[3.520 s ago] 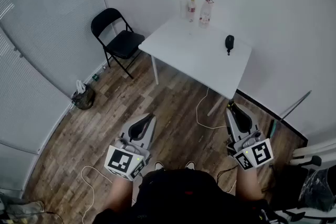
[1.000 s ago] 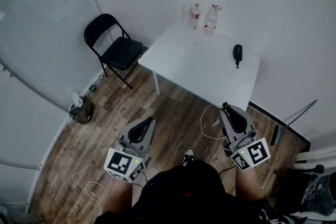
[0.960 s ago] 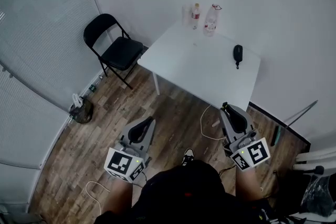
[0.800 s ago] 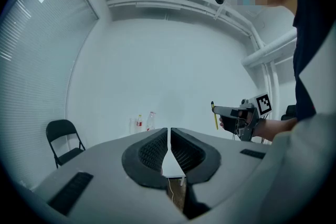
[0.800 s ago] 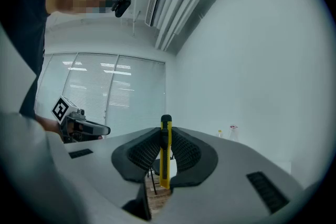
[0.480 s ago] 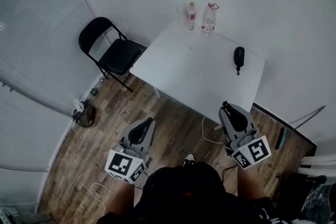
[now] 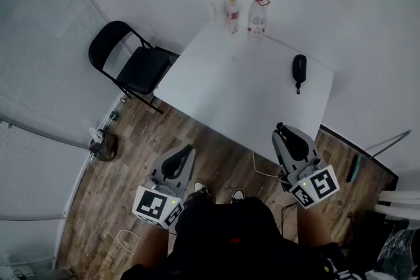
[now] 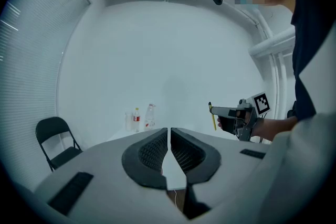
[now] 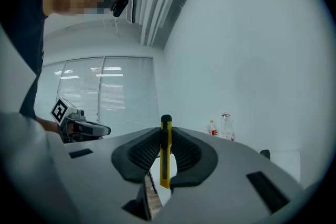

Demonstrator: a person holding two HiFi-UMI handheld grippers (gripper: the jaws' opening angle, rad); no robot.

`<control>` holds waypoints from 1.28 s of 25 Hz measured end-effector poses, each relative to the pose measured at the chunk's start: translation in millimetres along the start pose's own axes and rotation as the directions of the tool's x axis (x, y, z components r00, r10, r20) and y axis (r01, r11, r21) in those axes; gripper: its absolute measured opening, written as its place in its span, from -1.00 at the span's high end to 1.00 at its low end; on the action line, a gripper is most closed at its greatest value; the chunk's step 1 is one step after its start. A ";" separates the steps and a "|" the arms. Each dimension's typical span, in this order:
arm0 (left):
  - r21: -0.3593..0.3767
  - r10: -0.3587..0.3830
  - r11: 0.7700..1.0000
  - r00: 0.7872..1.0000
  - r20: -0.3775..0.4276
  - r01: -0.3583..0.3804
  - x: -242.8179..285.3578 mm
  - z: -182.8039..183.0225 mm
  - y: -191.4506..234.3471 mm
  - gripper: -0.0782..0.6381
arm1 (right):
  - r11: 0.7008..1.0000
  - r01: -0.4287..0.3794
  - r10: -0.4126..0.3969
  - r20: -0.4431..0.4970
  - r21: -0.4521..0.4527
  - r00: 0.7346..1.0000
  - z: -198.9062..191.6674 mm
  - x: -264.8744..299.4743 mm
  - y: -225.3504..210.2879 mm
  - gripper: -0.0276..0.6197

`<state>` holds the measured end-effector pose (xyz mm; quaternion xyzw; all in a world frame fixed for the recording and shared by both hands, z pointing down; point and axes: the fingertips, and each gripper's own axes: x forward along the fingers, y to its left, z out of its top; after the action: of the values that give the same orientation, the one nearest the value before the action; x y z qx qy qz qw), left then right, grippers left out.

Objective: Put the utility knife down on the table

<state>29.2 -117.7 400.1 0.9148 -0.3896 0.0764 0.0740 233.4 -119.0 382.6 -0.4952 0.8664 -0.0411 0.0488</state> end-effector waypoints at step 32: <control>-0.066 -0.065 0.996 0.998 -0.025 0.063 88.4 -8.6 226.3 0.68 | 0.970 0.141 -0.192 -0.266 -0.198 0.945 -82.1 227.0 -38.6 0.69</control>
<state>-74.7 -333.1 443.1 0.9228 -0.3613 0.0738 0.1114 141.5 -332.3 458.7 -0.5582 0.8196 -0.0389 -0.1233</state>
